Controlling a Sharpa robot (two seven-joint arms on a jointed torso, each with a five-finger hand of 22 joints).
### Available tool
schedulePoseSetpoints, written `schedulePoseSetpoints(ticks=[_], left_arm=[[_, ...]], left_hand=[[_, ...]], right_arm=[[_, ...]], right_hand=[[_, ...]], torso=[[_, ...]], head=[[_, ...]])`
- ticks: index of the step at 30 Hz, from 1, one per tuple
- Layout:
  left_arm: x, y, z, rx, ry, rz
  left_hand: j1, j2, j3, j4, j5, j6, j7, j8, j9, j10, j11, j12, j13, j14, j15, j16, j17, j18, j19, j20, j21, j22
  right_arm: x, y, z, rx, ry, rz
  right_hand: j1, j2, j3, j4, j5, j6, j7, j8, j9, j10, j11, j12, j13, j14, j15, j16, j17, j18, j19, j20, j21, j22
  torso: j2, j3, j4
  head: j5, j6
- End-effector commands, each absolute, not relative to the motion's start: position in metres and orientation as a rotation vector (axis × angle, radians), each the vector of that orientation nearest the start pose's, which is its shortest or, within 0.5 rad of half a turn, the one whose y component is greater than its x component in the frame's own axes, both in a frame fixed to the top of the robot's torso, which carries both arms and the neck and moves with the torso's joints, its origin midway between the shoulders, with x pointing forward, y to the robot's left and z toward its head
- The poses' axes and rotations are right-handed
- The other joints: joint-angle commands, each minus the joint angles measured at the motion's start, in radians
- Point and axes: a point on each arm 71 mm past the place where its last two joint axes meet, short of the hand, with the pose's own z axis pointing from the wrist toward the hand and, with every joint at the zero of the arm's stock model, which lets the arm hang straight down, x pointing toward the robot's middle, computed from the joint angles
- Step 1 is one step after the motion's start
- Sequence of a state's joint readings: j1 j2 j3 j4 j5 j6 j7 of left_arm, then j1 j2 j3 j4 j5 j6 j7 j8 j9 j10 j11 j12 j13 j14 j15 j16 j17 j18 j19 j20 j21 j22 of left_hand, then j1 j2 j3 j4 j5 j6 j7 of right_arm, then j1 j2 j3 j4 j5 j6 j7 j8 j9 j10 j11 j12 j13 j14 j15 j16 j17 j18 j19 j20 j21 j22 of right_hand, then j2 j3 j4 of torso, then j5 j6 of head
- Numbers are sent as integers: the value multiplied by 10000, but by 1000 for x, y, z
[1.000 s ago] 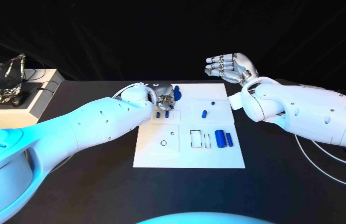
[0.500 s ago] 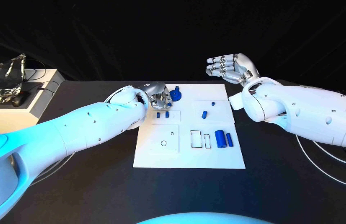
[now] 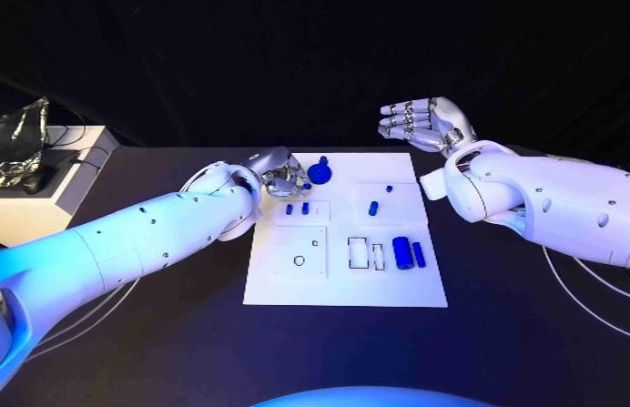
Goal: Assemble the parts on the task board
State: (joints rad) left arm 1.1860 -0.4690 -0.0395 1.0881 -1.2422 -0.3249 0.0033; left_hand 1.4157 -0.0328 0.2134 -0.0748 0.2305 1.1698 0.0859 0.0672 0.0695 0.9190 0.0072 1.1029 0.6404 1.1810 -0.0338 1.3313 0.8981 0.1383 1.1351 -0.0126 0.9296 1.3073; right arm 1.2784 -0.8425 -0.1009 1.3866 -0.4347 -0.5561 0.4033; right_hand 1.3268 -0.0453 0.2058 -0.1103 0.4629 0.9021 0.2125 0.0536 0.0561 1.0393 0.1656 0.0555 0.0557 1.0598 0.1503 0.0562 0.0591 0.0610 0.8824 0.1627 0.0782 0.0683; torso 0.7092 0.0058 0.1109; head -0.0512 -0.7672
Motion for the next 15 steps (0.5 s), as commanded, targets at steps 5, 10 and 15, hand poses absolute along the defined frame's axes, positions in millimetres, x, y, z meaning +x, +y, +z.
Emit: schedulePoseSetpoints(ticks=[5,10,15], left_arm=[[548,131,-218,-782,16925,-8269],[549,136,-222,-1225,16924,-8434],[550,140,-225,-1667,16873,-8629]], left_hand=[[10,71,-109,-1,-39,-6,-22,-39,-9,37,-24,-29,24,49,-4,-50,35,-102,34,11,8,442],[15,76,-147,-4,-45,-7,-27,-39,-10,29,-27,-25,35,36,-5,-53,36,-109,19,3,-3,440],[26,106,-203,-18,-41,1,-37,-38,-9,40,-39,11,73,60,-15,-13,102,-141,68,-17,91,481]], right_arm=[[518,-255,-154,6246,12915,11401],[518,-255,-154,6243,12915,11407],[518,-256,-154,6249,12909,11392]], right_hand=[[-10,-61,-3,-3,46,15,-11,36,12,25,24,33,15,41,21,44,14,-171,-20,45,-41,1],[-10,-61,-3,-4,47,15,-11,36,12,25,24,33,15,40,21,44,14,-171,-20,45,-41,1],[-8,-61,-7,-7,50,5,-8,36,12,20,26,32,15,37,22,46,15,-171,-23,46,-41,1]], torso=[[4,13,-7],[12,18,-15],[13,24,-15]], head=[[18,17],[38,44],[37,63]])
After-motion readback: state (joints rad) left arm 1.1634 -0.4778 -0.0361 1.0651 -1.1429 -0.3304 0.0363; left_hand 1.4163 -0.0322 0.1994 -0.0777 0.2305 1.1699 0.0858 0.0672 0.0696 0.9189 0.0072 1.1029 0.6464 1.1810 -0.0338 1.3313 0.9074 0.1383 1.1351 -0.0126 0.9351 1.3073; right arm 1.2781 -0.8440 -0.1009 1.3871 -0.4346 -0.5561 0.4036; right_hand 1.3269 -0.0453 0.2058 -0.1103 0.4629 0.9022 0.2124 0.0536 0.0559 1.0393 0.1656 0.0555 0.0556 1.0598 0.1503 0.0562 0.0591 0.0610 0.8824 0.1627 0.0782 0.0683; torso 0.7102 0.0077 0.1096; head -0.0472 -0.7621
